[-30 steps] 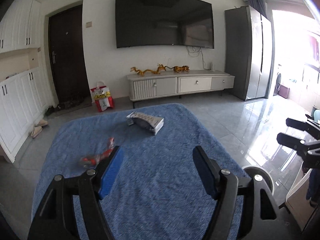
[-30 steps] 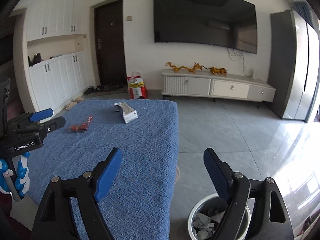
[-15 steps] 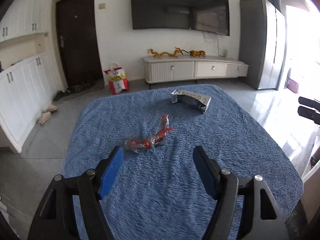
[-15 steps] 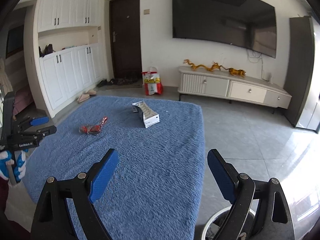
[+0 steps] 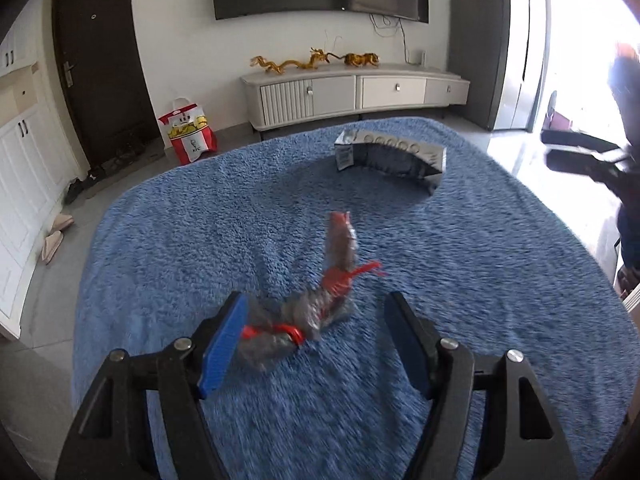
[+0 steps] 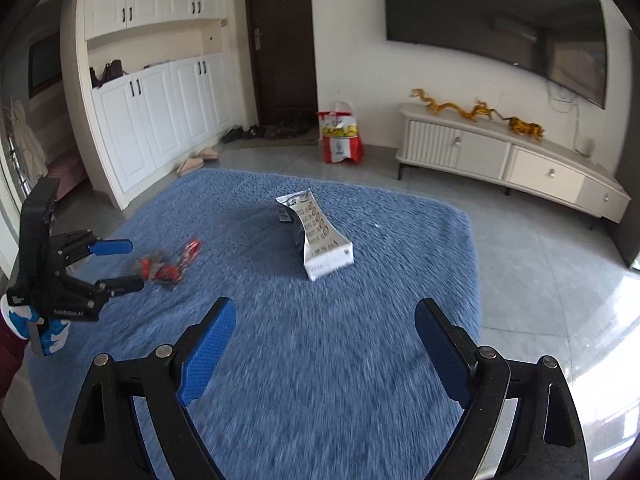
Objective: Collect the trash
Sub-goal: 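Grasp the red-clear plastic wrapper with the left tool while the right tool grasps the milk carton, then carry both items to the white bin and open both tools to drop them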
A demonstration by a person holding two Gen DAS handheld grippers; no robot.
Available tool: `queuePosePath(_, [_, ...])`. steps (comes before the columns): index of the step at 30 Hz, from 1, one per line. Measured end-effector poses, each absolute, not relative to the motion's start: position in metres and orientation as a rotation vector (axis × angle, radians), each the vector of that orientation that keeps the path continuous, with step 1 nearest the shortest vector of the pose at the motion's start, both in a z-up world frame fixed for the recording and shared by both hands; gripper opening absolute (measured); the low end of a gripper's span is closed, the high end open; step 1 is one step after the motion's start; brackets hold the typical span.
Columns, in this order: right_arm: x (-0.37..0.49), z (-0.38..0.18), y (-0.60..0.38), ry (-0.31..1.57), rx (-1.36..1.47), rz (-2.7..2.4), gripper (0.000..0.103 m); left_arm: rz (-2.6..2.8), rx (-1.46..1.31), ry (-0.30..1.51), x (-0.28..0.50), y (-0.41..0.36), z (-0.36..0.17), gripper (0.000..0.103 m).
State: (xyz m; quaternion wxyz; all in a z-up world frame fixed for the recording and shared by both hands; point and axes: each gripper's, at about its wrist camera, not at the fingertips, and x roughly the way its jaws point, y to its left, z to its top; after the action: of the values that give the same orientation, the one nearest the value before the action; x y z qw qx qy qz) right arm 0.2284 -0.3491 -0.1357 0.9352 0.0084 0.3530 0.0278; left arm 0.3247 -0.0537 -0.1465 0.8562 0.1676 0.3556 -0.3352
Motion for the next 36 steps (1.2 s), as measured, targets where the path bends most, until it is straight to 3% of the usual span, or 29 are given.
queuePosePath(3, [0.265,-0.146,-0.350,0.739,-0.004,0.078,0.090,-0.715,0.362,0.769,0.338,-0.059,-0.157,0.060])
queuePosePath(5, [0.293,-0.154,-0.349,0.757,-0.023,0.092,0.090,-0.722,0.364,0.789,0.346,-0.062,-0.162,0.049])
queuePosePath(12, [0.361,-0.185,-0.349,0.851,-0.034,0.133,0.088,-0.745,0.347,0.845,0.360,-0.063,-0.179,0.034])
queuePosePath(16, [0.382,-0.200,-0.349,0.934,-0.050,0.163,0.059,-0.750,0.322,0.853,0.366,-0.063,-0.179,0.027])
queuePosePath(18, [0.384,-0.202,-0.347,0.952,-0.053,0.178,0.054,-0.743,0.320,0.851,0.366,-0.063,-0.179,0.022])
queuePosePath(20, [0.384,-0.201,-0.345,0.959,-0.064,0.182,0.039,-0.731,0.321,0.850,0.367,-0.064,-0.178,0.015])
queuePosePath(36, [0.227,-0.144,-0.330,0.807,0.052,0.177,0.038,-0.751,0.169,0.801,0.291,-0.035,-0.131,0.010])
